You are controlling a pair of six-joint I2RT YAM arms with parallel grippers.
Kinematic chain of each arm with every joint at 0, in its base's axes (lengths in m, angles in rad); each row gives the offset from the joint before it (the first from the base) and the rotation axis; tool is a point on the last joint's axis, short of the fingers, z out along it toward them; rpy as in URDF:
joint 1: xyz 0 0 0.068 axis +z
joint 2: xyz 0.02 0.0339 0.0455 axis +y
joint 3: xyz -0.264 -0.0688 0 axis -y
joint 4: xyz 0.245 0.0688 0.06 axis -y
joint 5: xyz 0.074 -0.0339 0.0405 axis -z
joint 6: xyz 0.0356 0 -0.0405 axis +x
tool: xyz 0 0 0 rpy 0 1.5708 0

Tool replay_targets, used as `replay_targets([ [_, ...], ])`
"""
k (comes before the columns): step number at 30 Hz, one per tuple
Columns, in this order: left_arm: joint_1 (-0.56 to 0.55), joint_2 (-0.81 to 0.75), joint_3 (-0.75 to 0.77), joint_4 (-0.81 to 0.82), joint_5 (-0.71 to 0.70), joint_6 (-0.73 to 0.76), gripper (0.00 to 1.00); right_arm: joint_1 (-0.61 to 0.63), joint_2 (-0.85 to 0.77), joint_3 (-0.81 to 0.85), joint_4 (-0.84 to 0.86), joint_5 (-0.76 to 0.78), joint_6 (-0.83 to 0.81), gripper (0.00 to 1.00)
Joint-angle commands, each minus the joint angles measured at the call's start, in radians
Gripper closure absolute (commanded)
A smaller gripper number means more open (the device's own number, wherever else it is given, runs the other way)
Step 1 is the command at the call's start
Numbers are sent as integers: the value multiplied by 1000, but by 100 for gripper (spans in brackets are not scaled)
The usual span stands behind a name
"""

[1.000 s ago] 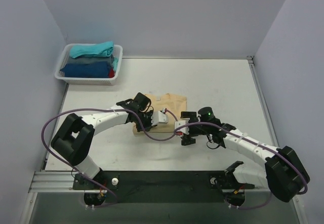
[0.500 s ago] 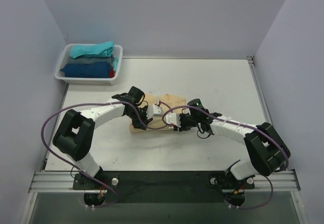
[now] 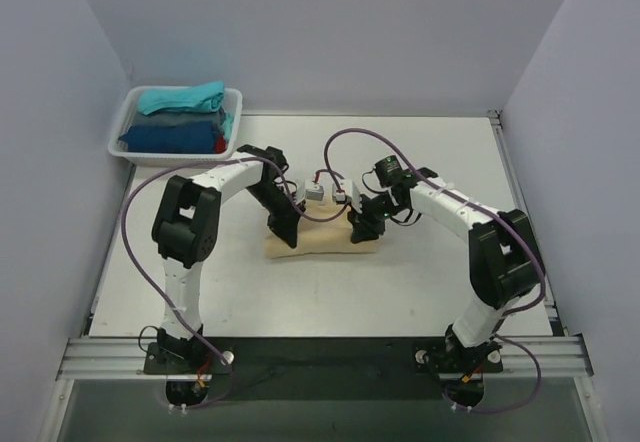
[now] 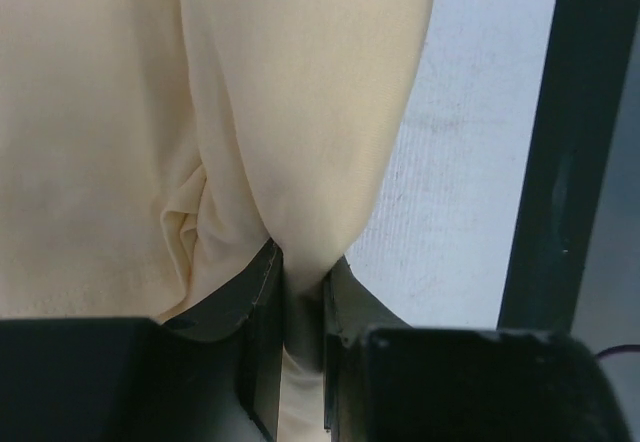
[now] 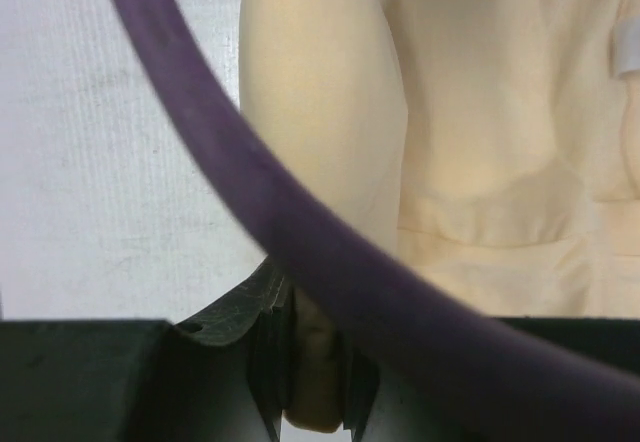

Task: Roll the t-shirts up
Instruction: Roll the T-shirt to the center of the board.

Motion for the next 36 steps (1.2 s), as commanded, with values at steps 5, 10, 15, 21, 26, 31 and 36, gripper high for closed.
replay_targets([
  [5,34,169,260,-316,145,101,100,-79,159,183,-356,-137,95,87],
  [10,38,235,350,-353,145,90,100,-119,227,205,-429,-170,119,87],
  [15,42,293,481,-435,171,84,100,-179,293,251,-483,-225,138,87],
  [21,40,246,479,-432,152,59,100,-190,267,249,-494,-210,135,86],
  [26,14,140,351,-430,154,72,100,-196,230,219,-491,-208,181,86],
  [31,-73,81,314,-430,113,96,100,-193,107,90,-431,-159,213,85],
  [36,-144,72,314,-430,65,89,100,-196,60,62,-391,-75,204,85],
])
